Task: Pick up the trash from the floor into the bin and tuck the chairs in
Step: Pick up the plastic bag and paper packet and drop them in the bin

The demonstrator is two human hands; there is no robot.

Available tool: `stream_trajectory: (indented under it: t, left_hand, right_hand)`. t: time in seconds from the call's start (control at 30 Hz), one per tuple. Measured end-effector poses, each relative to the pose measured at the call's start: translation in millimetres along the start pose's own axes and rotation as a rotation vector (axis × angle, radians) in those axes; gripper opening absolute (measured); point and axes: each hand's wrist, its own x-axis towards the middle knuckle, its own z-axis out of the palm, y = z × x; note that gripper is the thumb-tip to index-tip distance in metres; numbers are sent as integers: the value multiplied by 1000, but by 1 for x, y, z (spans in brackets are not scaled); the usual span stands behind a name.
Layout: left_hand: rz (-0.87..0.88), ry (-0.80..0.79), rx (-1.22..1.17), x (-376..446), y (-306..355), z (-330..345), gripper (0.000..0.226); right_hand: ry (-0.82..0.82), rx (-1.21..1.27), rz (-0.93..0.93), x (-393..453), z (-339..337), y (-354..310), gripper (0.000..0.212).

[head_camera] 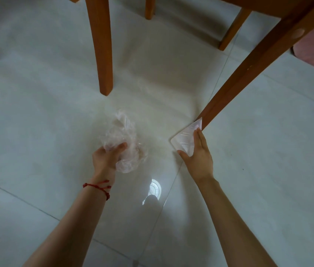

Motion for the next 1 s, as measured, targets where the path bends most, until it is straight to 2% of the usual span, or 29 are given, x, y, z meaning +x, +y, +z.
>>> stream_trajectory:
  t: [0.13,0.27,0.37,0.5,0.67,0.87,1.0]
  left_hand:
    - [6,-8,19,0,-2,5,11]
    - [17,5,38,-1,-3,9,15]
    - [15,-8,56,0,-2,10,18]
    - [-13,-18,17,-4,4,6,26]
    - [-56,-23,-50,-28,17,-8,32]
    - [-121,5,-120,-74,39,-36,36]
    - [-145,33,-129,-109,62,-52,37]
  right_hand:
    - [53,118,-27,0,0,6,77]
    - [118,251,-33,0,-3,4,70]
    - [160,409,73,-2,-6,-2,66]
    - [122,607,237,-6,-15,-11,66]
    - [67,723,372,-22,-33,-24,65]
    - [21,785,471,-51,-63,-50,61]
    - [0,796,471,-74,-97,-77,59]
